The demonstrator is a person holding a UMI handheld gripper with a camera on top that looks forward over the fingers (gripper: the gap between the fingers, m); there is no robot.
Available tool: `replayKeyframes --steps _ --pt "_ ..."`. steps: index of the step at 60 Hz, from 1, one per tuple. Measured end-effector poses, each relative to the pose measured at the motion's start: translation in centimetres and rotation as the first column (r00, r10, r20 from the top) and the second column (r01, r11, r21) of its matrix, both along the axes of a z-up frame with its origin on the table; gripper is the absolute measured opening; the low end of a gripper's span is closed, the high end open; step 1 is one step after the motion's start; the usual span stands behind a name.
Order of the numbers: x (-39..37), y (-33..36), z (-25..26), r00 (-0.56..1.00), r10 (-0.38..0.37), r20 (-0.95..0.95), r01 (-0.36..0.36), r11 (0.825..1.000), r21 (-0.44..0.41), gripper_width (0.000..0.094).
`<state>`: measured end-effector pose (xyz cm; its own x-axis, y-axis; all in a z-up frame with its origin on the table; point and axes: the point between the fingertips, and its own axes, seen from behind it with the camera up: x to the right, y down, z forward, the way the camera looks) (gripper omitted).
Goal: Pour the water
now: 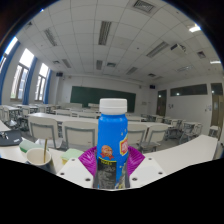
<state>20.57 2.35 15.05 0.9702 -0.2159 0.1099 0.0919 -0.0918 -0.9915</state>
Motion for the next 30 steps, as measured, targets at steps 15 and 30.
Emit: replayKeyframes --steps 15,30 --pt "1.2 -0.4 -3.1 0.995 0.029 -0.095 -0.032 0.999 -0.028 0.0354" --pt "0.1 -0.3 -5.7 0.988 0.022 -0.152 -0.046 0.987 -0.157 0.0843"
